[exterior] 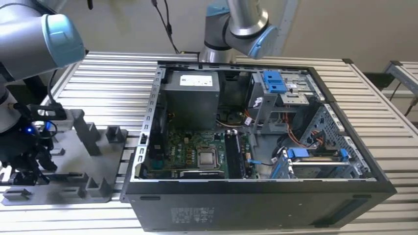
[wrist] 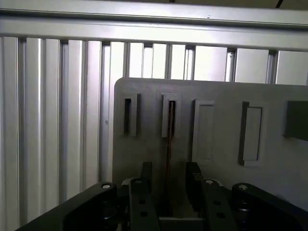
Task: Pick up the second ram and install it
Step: 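Pick up the second ram and move it above second insertion slot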
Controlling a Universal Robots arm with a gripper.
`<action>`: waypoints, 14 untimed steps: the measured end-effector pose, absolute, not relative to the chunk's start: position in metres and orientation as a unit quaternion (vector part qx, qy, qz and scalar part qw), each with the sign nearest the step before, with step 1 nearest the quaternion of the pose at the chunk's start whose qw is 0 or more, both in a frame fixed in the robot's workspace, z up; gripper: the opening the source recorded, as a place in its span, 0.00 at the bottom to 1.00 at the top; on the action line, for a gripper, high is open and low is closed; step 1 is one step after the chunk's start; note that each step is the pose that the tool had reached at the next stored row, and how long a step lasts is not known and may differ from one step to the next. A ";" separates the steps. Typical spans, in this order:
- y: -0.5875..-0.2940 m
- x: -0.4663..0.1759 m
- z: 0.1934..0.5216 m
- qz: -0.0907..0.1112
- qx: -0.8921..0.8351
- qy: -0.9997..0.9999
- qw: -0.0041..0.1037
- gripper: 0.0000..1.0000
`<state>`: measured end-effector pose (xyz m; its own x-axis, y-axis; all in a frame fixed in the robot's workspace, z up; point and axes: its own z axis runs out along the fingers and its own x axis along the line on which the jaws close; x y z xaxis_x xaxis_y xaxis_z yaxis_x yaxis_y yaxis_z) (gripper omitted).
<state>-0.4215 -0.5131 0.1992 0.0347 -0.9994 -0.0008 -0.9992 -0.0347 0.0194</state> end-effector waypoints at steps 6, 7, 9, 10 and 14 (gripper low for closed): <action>-0.513 -0.421 0.198 -0.007 0.719 -0.695 0.007 0.42; -0.513 -0.421 0.198 -0.007 0.719 -0.695 0.007 0.42; -0.513 -0.421 0.198 -0.007 0.719 -0.695 0.007 0.33; -0.513 -0.421 0.198 -0.007 0.719 -0.695 0.007 0.33; -0.513 -0.421 0.198 -0.007 0.719 -0.695 0.007 0.15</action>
<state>-0.4215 -0.5131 0.1982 0.0347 -0.9994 -0.0006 -0.9992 -0.0347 0.0195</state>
